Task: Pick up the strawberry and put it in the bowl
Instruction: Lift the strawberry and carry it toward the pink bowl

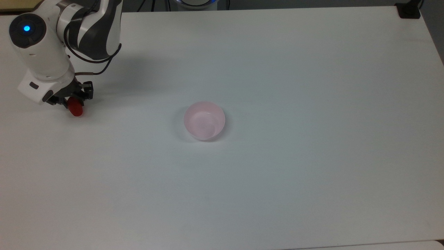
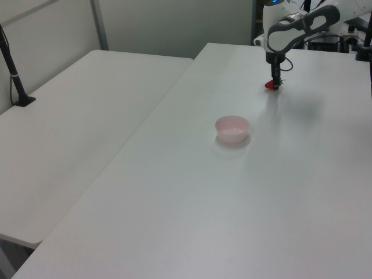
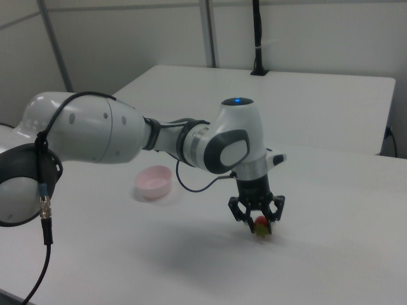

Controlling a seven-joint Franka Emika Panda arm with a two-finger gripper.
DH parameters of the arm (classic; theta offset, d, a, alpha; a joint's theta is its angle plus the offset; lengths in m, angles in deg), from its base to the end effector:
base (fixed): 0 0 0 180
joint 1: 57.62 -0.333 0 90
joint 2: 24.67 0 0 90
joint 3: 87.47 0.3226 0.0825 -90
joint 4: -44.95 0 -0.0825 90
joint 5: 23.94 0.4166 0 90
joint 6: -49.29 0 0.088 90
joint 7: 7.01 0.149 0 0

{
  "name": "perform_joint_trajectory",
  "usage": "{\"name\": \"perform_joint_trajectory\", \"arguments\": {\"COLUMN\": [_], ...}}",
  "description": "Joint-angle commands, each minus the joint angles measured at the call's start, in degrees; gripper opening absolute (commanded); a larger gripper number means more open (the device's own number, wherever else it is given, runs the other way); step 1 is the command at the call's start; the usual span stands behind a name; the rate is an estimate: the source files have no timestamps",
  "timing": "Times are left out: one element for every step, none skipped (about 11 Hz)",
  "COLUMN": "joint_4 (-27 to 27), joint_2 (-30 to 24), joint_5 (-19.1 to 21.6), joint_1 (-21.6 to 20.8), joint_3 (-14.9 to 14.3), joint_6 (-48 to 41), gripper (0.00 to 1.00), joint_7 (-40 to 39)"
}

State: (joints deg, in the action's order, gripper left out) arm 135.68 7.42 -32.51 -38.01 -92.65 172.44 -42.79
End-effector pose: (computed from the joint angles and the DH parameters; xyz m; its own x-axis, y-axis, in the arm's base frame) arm 0.6567 -0.3088 0.2602 0.9560 0.2750 -0.1021 0.2875 -0.9476 0.1392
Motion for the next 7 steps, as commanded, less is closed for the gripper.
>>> {"name": "perform_joint_trajectory", "arguments": {"joint_4": [0.8,0.8,0.9,0.9,0.8,0.7,0.7], "joint_2": [-4.0,-4.9,-6.1,-7.2,-8.2,-8.6,-8.7], "joint_5": [0.0,0.1,0.1,0.2,0.2,0.2,0.2], "joint_1": [-4.3,-6.7,-9.2,-11.6,-14.0,-16.2,-18.1], "joint_3": [0.7,1.0,1.4,2.4,4.1,5.8,7.4], "joint_6": [-3.4,-4.7,-6.8,-8.9,-11.1,-12.5,-12.8], "gripper": [0.43,0.43,0.43,0.43,0.43,0.43,0.43], "joint_7": [6.1,8.3,10.7,13.1,16.1,19.5,22.7]}}
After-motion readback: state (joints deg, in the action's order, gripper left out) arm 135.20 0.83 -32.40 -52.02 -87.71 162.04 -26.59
